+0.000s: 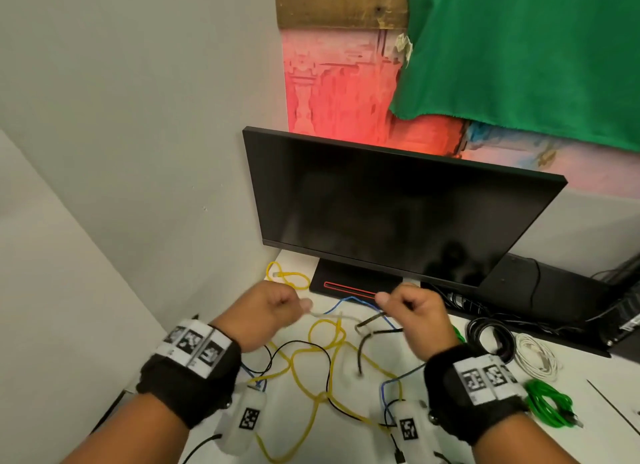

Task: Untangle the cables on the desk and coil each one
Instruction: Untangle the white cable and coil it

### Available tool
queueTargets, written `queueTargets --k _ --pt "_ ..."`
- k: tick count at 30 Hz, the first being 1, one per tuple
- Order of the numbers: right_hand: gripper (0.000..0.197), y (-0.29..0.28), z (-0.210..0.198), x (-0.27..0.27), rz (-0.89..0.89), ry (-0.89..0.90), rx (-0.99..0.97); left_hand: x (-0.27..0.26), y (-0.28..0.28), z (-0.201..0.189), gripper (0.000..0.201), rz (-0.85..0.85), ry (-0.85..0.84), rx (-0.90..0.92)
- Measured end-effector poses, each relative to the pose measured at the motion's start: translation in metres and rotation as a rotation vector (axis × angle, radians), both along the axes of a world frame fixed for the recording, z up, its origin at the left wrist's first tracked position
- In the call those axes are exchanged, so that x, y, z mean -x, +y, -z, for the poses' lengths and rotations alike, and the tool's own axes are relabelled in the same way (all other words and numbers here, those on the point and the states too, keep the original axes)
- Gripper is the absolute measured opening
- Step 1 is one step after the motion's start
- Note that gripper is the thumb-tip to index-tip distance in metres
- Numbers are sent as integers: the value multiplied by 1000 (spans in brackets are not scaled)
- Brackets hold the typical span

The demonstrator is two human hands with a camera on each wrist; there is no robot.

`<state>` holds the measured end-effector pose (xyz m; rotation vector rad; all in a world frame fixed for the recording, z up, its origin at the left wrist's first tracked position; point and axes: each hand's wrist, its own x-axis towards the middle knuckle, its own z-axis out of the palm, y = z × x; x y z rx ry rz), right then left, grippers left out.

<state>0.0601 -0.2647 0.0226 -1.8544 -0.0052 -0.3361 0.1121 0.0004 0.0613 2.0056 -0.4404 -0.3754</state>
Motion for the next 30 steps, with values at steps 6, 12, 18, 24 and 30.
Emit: queueTargets --k 6,12,18,24,30 --pt "35 -14 59 6 212 515 -405 -19 18 -8 46 -175 209 460" --pt "35 -12 64 6 37 503 -877 -24 19 -10 44 -317 101 403" --pt "34 -16 71 3 83 534 -66 -24 21 -11 32 -373 202 568" --pt "27 -2 76 9 -11 579 775 -23 19 -9 38 -381 257 592" --pt "81 3 18 4 -153 488 197 -13 7 -2 44 -280 326 447"
